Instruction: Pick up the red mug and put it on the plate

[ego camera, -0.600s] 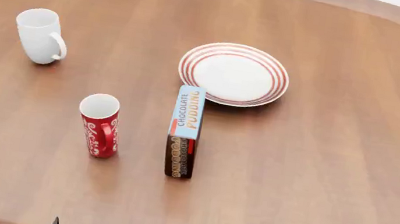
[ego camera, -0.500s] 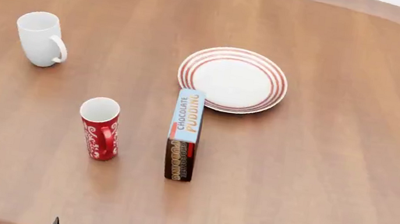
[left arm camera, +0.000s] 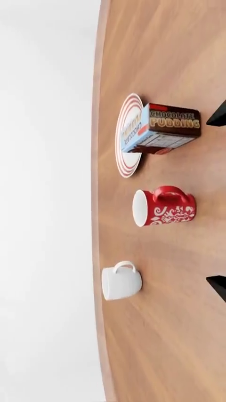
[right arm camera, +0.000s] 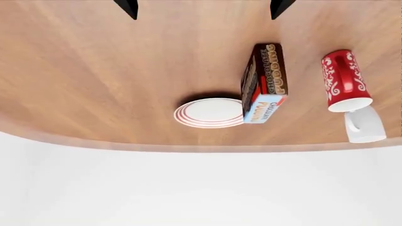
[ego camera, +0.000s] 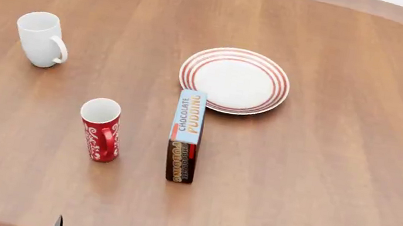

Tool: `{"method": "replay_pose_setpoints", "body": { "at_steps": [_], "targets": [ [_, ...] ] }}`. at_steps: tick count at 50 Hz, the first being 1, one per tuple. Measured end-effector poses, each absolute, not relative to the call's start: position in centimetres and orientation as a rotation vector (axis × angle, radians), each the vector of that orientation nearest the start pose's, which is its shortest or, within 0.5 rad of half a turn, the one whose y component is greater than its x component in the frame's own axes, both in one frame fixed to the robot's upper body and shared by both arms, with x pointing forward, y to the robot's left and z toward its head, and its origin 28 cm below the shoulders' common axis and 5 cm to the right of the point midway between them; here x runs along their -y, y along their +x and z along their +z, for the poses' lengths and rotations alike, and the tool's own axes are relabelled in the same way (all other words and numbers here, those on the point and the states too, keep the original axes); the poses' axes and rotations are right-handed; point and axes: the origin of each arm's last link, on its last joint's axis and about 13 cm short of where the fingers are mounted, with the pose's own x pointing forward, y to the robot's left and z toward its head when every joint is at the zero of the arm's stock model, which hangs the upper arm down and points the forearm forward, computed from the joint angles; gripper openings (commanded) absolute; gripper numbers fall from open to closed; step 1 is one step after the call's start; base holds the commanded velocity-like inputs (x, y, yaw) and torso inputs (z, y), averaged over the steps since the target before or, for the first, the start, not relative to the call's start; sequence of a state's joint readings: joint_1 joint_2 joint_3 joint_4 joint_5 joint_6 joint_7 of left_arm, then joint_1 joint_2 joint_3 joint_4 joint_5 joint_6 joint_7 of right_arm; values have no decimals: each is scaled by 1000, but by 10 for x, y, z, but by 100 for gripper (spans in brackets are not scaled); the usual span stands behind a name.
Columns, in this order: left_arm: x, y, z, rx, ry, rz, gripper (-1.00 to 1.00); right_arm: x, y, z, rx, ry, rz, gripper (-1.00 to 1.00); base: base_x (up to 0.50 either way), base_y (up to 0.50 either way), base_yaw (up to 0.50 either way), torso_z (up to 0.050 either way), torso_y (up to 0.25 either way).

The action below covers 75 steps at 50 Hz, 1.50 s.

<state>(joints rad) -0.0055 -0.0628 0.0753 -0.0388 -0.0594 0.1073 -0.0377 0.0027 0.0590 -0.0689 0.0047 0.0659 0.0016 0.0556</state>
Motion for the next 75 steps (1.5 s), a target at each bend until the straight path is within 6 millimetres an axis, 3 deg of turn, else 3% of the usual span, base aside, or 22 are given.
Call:
{"method": "replay_pose_setpoints", "body": {
  "at_steps": [45, 75],
  "targets": [
    [-207, 219, 12, 440, 98, 1, 100, 97, 210, 12, -10, 12, 23, 100, 0, 0, 0, 0, 0],
    [-207, 220, 12, 504, 117, 21, 100, 97, 210, 13, 2, 25, 22, 100, 0, 23, 0, 0, 0]
  ]
}}
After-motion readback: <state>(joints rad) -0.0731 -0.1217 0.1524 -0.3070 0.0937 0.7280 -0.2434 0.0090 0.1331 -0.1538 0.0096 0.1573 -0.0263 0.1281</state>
